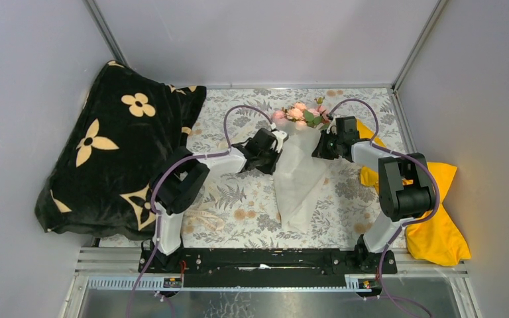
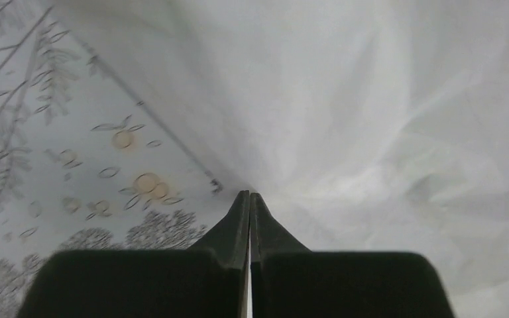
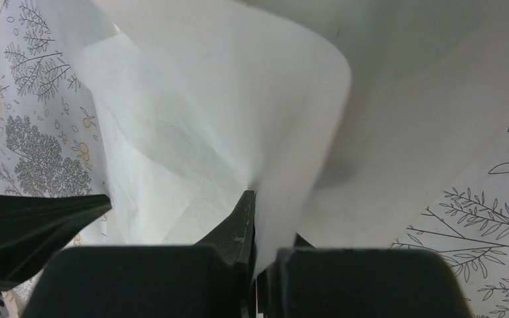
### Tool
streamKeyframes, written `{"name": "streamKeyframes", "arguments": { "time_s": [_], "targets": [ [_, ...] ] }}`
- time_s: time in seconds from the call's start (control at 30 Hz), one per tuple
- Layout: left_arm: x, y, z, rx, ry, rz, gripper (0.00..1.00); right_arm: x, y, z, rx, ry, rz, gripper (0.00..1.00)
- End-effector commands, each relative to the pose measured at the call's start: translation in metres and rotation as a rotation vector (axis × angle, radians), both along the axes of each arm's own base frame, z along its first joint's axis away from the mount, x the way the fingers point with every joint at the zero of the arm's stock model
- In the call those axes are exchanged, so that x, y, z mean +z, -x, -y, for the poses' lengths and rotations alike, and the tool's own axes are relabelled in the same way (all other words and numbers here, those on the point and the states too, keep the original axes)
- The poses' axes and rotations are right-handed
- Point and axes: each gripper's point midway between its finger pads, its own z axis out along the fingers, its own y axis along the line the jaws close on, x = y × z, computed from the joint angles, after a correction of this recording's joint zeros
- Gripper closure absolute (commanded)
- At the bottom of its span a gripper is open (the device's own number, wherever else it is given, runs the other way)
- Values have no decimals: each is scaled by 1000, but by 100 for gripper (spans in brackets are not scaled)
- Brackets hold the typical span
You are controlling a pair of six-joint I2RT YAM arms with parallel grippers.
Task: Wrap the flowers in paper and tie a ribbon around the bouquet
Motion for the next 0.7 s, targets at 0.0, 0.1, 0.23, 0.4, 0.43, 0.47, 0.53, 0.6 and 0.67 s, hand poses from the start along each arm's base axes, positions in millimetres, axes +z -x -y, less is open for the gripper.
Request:
{"name": "streamKeyframes", "arguments": {
  "time_s": [0.0, 0.1, 0.23, 0.4, 0.43, 0.47, 0.53, 0.6, 0.67],
  "targets": [
    [-15, -3, -35, 90, -66, -30, 100, 6, -7, 1, 15, 3, 24, 100],
    [-4, -3, -38, 91, -60, -11, 100, 8, -7, 0, 16, 0, 26, 100],
    [48, 3, -8, 5, -23, 132, 96, 11, -9, 0, 12, 2, 35, 95],
    [80, 44, 57, -240, -12, 300, 75, 9, -3, 3, -4, 11, 7, 81],
    [73, 51, 68, -290, -32, 303, 71, 10, -3, 4, -7, 12, 8, 79],
    [61, 59, 77, -332, -46, 290, 68, 10, -2, 4, -11, 11, 6, 77],
    [11, 85, 99, -476, -131, 254, 63, 11, 0, 7, -28, 21, -5, 68],
    [-9, 98, 103, -555, -188, 271, 62, 12, 3, 10, -45, 33, -13, 61],
    [-23, 107, 102, -612, -243, 302, 61, 12, 7, 18, -76, 66, -38, 49]
  ]
}}
